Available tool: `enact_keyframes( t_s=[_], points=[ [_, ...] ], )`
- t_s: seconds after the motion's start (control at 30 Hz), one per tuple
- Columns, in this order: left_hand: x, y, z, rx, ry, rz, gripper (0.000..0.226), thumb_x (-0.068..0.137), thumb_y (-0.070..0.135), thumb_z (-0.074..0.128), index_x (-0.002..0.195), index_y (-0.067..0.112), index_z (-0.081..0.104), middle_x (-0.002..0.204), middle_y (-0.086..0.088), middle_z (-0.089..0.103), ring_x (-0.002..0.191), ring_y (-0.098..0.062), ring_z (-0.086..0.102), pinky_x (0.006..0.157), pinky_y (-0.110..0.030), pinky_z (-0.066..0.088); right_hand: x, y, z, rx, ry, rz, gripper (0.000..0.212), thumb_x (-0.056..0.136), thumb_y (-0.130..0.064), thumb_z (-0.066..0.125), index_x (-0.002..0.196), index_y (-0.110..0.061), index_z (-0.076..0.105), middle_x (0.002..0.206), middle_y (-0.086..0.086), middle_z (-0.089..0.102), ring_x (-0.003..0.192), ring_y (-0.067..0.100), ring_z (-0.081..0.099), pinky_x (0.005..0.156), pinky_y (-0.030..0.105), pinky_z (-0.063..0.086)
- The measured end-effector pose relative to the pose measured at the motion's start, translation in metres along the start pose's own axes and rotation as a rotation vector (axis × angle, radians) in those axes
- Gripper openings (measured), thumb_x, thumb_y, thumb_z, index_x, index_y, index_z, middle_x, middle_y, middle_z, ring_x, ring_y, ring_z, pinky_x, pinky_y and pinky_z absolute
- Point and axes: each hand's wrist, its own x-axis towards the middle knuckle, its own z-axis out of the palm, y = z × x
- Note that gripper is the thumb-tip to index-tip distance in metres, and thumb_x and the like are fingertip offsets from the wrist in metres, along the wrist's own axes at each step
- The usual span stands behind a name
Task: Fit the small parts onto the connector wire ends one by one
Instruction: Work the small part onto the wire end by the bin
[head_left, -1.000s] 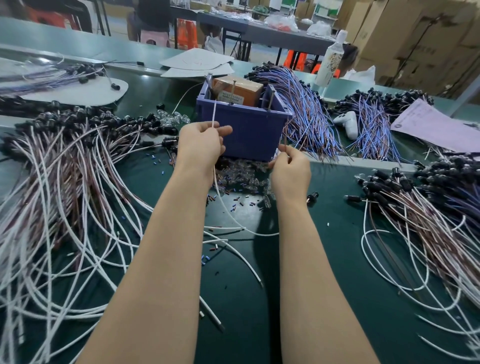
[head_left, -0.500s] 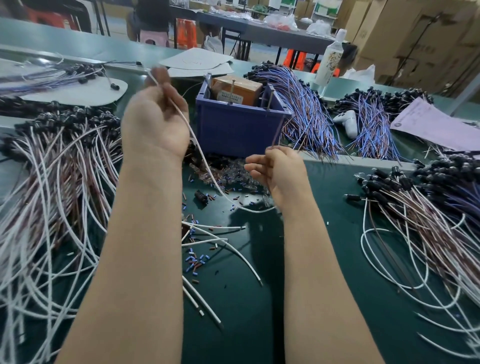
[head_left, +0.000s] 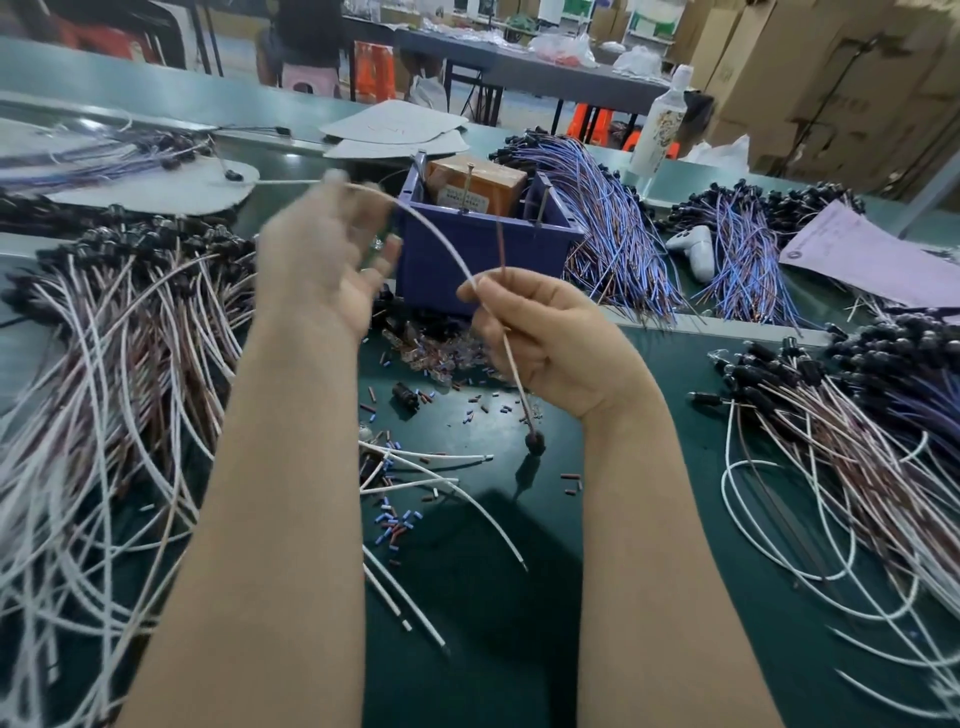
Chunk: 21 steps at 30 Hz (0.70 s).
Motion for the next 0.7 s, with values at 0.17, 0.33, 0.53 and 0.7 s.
enact_keyframes(
  t_s=[0.17, 0.33, 0.53, 0.7],
  points=[
    [-0.011, -0.015, 0.025, 0.497, -0.215, 0.137, 0.011, 0.098, 0.022, 0.050, 0.103, 0.015, 0.057, 0.090, 0.001, 0.071, 0.080, -0.007, 0.064, 0.078, -0.025, 0.054, 0.007, 0.002, 0.004, 0.124, 0.145, -0.045, 0.017, 0.099, -0.004, 0.040, 0.087, -0.005, 0.052, 0.054, 0.001, 0.059, 0.032, 0.000, 0.031, 0.033, 0.010, 0.025],
    [-0.004, -0.019, 0.019, 0.627, -0.075, 0.287, 0.020, 0.097, 0.009, 0.047, 0.113, 0.017, 0.057, 0.071, 0.005, 0.059, 0.050, 0.005, 0.055, 0.052, -0.014, 0.046, 0.007, 0.005, 0.009, 0.050, 0.112, 0.012, 0.017, 0.098, -0.011, 0.044, 0.089, -0.006, 0.057, 0.065, 0.003, 0.064, 0.037, 0.003, 0.034, 0.039, 0.013, 0.024],
    [0.003, -0.017, 0.013, 0.713, 0.099, 0.303, 0.026, 0.102, 0.025, 0.033, 0.094, 0.021, 0.057, 0.072, -0.001, 0.052, 0.065, -0.016, 0.047, 0.065, -0.033, 0.047, 0.015, 0.009, -0.004, 0.249, 0.572, -0.069, 0.030, 0.103, -0.020, 0.037, 0.096, -0.004, 0.061, 0.058, 0.000, 0.049, 0.039, 0.005, 0.035, 0.040, 0.015, 0.027],
    [0.003, -0.007, 0.005, 0.870, 0.182, 0.400, 0.022, 0.097, 0.015, 0.040, 0.093, 0.017, 0.061, 0.082, -0.005, 0.066, 0.084, -0.027, 0.064, 0.084, -0.040, 0.053, 0.017, 0.015, -0.007, 0.280, 0.744, -0.063, 0.022, 0.103, -0.015, 0.034, 0.108, -0.004, 0.052, 0.054, 0.002, 0.053, 0.039, 0.007, 0.042, 0.038, 0.016, 0.033]
  ],
)
